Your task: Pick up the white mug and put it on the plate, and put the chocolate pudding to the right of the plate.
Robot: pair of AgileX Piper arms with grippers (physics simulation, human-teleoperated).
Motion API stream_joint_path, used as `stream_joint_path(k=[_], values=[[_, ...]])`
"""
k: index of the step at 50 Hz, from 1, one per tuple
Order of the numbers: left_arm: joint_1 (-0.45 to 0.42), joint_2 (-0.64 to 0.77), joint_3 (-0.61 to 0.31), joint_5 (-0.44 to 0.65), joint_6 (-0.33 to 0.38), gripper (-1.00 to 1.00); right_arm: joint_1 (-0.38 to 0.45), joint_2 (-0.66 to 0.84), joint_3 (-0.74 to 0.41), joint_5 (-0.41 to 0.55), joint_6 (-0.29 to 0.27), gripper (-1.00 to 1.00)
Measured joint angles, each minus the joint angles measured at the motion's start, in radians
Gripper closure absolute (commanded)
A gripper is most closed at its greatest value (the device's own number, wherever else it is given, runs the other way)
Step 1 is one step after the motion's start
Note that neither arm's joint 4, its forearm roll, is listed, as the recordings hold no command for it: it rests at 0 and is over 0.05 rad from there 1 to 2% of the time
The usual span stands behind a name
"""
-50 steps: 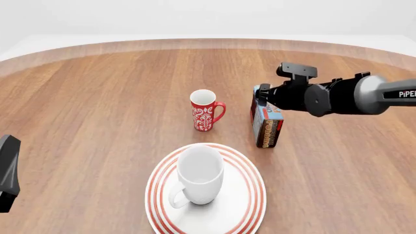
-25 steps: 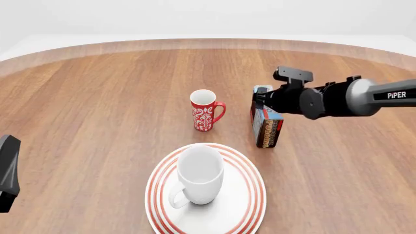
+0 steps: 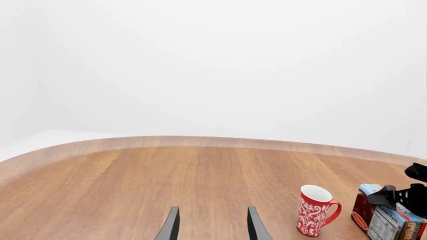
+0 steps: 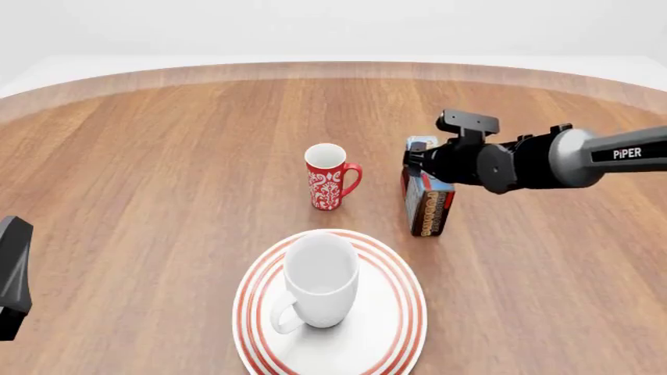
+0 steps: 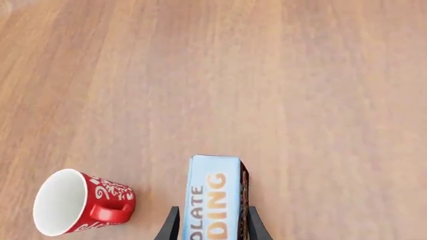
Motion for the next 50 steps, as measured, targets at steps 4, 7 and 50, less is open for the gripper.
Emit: stream_joint_path(k=[4,7,50], values=[[0.000,0.000,0.000,0.000,0.000,-1.00,-0.004,-0.005,0.001,-0.002,-0.005,1.00],[-0.001,0.000,0.000,0.000,0.000,-1.00,-0.006,-0.009,0.005,-0.002,-0.011,1.00],[-0.004,0.000,-0.001,-0.002,0.001,-1.00,-0.050,-0.407,0.112,0.162,-0.059,1.00]])
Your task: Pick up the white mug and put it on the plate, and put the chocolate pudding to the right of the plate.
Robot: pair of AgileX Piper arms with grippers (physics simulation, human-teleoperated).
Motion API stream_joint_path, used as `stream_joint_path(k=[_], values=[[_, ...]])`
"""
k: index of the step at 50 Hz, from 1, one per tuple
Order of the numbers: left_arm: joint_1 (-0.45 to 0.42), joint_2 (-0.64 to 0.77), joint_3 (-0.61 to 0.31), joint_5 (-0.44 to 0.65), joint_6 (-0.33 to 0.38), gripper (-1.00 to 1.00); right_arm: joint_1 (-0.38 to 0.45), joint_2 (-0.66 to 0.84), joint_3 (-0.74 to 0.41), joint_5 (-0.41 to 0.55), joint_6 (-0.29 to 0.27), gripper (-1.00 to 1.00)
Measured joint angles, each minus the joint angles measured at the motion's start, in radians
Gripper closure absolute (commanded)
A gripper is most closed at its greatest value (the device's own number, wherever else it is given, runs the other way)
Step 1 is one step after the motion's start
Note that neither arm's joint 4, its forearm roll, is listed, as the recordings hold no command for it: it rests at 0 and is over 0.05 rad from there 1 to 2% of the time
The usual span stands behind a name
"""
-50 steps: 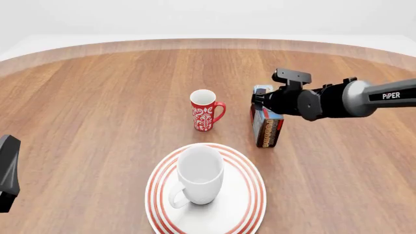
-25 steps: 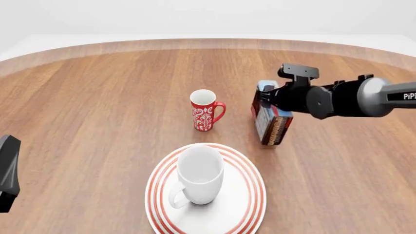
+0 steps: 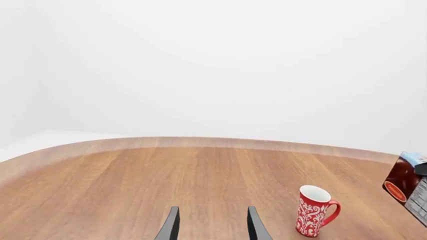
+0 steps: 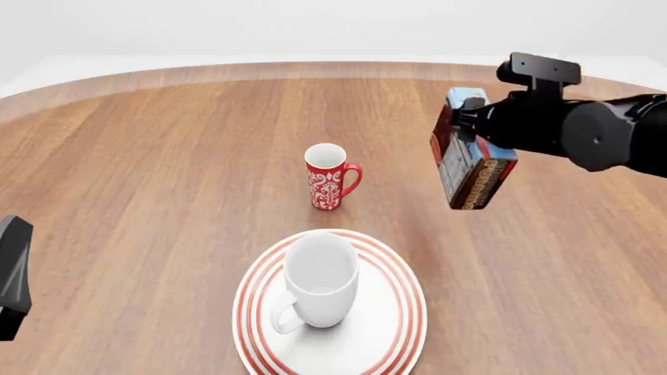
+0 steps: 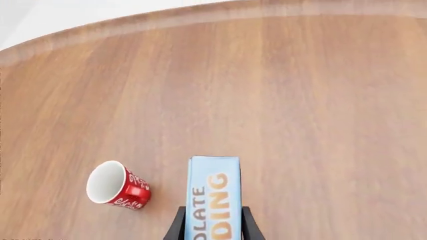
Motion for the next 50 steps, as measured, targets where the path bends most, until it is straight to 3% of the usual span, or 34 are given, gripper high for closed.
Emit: stream_joint_path(k=[50], values=[[-0.002,0.000,0.000,-0.002,0.009,-1.00,-0.142,-0.572,0.203,0.361,-0.088,1.00]])
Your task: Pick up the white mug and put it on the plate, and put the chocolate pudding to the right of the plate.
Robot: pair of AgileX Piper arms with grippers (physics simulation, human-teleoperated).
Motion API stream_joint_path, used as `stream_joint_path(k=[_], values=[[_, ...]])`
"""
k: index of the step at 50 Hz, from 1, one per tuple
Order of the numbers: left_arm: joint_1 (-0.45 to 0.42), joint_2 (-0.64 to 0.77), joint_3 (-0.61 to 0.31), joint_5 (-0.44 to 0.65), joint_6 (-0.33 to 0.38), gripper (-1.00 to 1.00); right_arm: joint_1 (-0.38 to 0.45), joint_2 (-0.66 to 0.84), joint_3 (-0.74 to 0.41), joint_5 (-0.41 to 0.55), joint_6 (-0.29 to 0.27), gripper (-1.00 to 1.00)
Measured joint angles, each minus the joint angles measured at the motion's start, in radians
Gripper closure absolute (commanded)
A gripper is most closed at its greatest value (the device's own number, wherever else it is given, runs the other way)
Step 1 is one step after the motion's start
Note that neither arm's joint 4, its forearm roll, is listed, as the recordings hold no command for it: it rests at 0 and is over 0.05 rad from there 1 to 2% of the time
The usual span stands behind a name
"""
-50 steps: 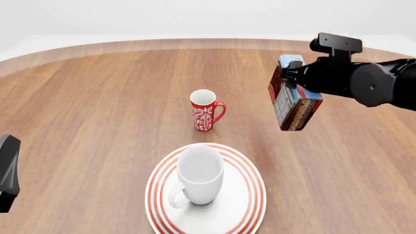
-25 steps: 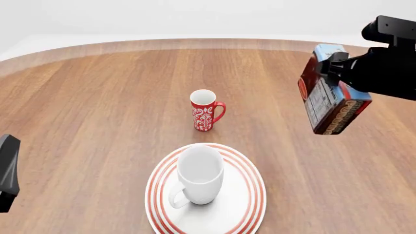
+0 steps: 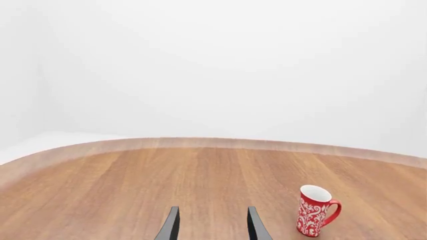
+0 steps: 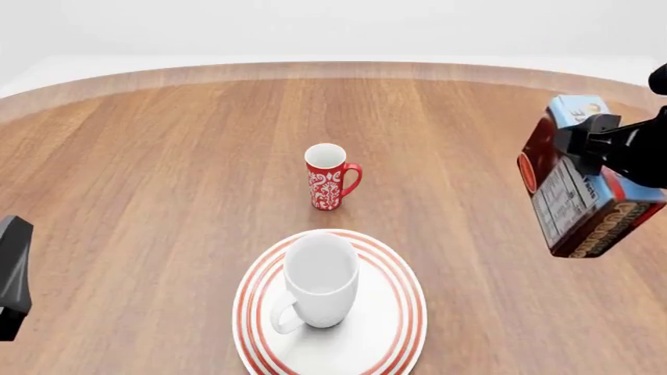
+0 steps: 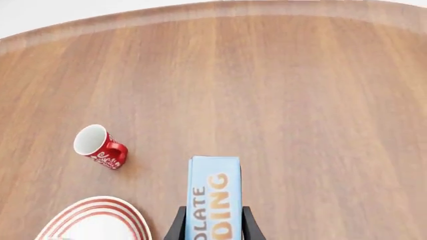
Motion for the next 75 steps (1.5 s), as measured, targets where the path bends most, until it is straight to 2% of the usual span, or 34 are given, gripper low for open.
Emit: stream_joint_path(k=[22,43,75], values=[[-0.002,0.000,0.000,-0.002,0.002,-1.00,-0.017,-0.144,0.109,0.104,-0.017,1.00],[-0.002,0.000,0.000,-0.003,0.000,-1.00,-0.019,-0.227,0.138,0.200,-0.041,1.00],[0.000,0.000,0.000,-0.003,-0.002,-1.00,-0.010,-0.226,0.264,0.167,-0.036,1.00]])
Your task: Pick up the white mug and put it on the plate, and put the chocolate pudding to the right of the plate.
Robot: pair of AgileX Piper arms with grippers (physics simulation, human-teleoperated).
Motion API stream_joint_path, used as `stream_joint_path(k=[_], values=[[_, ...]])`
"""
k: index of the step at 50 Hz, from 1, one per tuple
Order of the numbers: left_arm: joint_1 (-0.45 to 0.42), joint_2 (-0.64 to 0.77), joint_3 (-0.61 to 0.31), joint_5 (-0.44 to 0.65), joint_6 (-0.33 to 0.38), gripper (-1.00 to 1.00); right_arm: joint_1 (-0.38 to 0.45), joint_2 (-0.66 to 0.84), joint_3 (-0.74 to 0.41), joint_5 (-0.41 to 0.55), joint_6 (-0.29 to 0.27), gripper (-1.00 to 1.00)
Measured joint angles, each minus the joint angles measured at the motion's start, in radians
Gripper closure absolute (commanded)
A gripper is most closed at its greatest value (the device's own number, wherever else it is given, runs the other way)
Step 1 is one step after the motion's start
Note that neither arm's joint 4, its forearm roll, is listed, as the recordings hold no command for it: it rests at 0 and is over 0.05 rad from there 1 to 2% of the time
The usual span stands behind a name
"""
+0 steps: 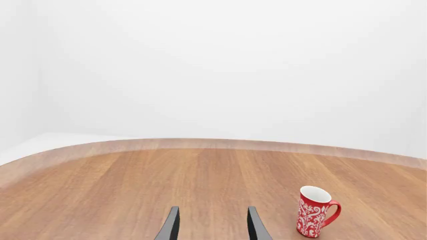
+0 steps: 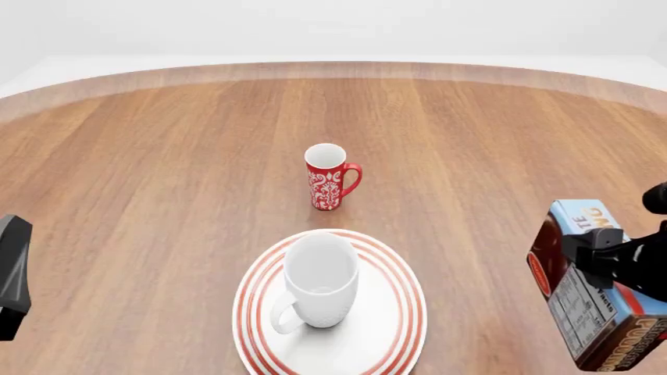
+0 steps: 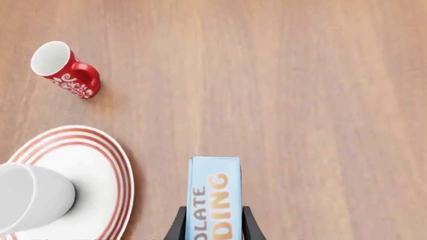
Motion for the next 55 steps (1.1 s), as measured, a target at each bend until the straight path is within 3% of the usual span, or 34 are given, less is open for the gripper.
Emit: stream_joint_path(k=[55], values=[[0.006,0.000,0.000,-0.002,-0.001,-1.00,0.018,0.109,0.156,-0.148,0.001,1.00]])
